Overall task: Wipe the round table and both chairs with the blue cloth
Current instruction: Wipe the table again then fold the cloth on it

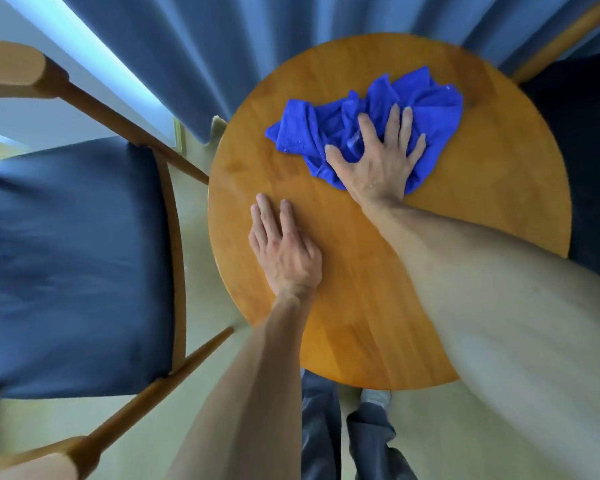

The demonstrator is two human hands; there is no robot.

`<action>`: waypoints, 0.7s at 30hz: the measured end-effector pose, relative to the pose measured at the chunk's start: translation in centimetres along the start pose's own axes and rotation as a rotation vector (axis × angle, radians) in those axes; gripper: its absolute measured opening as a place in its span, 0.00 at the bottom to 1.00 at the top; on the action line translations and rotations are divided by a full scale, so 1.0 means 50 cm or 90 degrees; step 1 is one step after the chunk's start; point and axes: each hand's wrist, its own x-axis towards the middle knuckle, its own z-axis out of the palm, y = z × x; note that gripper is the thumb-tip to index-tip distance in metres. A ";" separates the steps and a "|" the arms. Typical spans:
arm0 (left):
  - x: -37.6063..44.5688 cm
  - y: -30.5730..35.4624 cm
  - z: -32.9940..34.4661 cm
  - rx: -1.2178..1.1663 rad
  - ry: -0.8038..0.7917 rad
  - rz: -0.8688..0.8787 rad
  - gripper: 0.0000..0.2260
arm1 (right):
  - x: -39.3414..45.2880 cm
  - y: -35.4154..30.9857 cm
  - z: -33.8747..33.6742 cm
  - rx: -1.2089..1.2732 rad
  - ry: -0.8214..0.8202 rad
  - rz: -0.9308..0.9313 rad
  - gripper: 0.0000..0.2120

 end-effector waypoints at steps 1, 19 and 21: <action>0.001 0.002 0.000 0.004 0.001 -0.006 0.24 | -0.016 0.008 -0.001 0.004 0.013 -0.013 0.34; 0.057 -0.117 -0.079 -0.046 0.087 -0.208 0.21 | -0.136 -0.096 0.020 -0.031 -0.013 -0.030 0.36; 0.076 -0.141 -0.096 -0.102 0.098 -0.240 0.22 | -0.110 -0.143 0.033 -0.004 -0.007 0.042 0.35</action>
